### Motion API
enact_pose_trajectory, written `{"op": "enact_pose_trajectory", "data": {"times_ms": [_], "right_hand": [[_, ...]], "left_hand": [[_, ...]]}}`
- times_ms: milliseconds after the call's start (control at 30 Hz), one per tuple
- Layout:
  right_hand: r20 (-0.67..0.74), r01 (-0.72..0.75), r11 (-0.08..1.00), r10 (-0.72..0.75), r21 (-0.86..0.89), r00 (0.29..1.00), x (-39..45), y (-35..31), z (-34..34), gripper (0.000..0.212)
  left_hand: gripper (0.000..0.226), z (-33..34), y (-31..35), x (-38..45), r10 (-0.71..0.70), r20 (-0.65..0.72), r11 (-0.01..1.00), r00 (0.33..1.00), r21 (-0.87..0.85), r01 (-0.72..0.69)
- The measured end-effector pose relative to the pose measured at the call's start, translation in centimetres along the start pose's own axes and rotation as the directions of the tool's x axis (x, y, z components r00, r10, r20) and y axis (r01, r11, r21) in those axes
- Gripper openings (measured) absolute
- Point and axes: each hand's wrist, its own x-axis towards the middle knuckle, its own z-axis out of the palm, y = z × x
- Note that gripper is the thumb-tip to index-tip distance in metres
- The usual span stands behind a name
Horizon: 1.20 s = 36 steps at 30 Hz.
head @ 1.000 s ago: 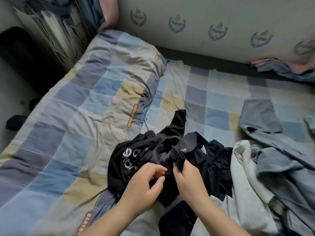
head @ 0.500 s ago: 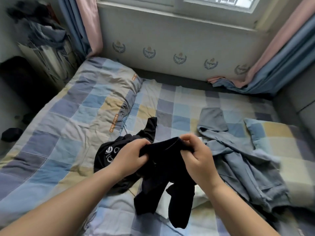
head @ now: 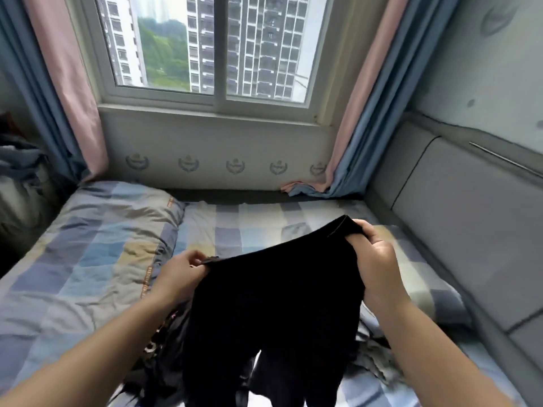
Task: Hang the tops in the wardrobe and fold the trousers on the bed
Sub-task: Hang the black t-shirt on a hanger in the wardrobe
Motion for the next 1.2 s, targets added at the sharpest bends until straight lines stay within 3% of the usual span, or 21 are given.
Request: {"op": "enact_pose_trajectory", "data": {"times_ms": [67, 133, 233, 367, 467, 567, 733, 800, 900, 1000, 1100, 1200], "right_hand": [[-0.016, -0.010, 0.999, 0.009, -0.036, 1.000, -1.8, -1.0, -0.8, 0.022], [-0.062, -0.047, 0.998, 0.044, -0.046, 0.997, -3.8, -1.5, -1.7, 0.008], [-0.228, -0.108, 0.994, 0.111, 0.026, 0.967, -7.7, -1.8, -3.5, 0.004], [-0.390, -0.130, 0.991, 0.111, -0.021, 0.914, -13.3, -2.0, -5.7, 0.013], [-0.581, -0.172, 0.979, 0.077, -0.110, 0.810, -19.6, -1.8, -7.9, 0.017], [-0.694, -0.200, 0.972, 0.059, -0.125, 0.718, -25.2, -2.6, -9.9, 0.019], [-0.857, -0.132, 0.982, -0.049, -0.135, 0.513, -36.1, -5.5, -12.9, 0.037], [-0.879, -0.164, 0.973, -0.070, -0.165, 0.471, -40.5, -6.4, -13.6, 0.035], [-0.880, -0.263, 0.936, -0.090, -0.235, 0.466, -47.2, -7.7, -14.6, 0.027], [-0.875, -0.380, 0.834, -0.223, -0.400, 0.430, -54.5, -10.2, -15.2, 0.029], [-0.828, -0.508, 0.688, -0.256, -0.518, 0.498, -60.9, -13.0, -15.4, 0.036], [-0.801, -0.594, 0.583, -0.181, -0.555, 0.571, -66.7, -15.3, -15.9, 0.042]], "left_hand": [[0.010, -1.4, 1.1, -0.3, -0.044, 0.150, 0.978, 0.988, -0.197, 0.073], [0.015, -2.3, 2.2, -0.9, -0.062, 0.370, 0.921, 0.927, -0.337, 0.196], [0.016, -2.9, 3.2, -2.2, -0.002, 0.604, 0.891, 0.797, -0.361, 0.275], [0.013, -1.5, 4.8, -3.9, 0.089, 0.762, 0.796, 0.642, -0.442, 0.414], [0.024, 1.1, 6.4, -6.9, 0.140, 0.865, 0.764, 0.482, -0.404, 0.503], [0.034, 3.9, 8.1, -9.9, 0.222, 0.911, 0.731, 0.349, -0.392, 0.559], [0.048, 9.5, 11.8, -16.7, 0.254, 0.961, 0.808, 0.113, -0.275, 0.520], [0.051, 11.5, 12.9, -19.5, 0.263, 0.964, 0.812, 0.042, -0.244, 0.530], [0.054, 14.4, 14.5, -24.7, 0.287, 0.958, 0.810, -0.032, -0.224, 0.542], [0.052, 17.3, 16.0, -31.9, 0.295, 0.950, 0.804, -0.100, -0.191, 0.563], [0.050, 19.3, 17.4, -39.1, 0.300, 0.938, 0.765, -0.175, -0.127, 0.632], [0.043, 20.7, 19.0, -46.3, 0.332, 0.915, 0.733, -0.230, -0.097, 0.674]]}}
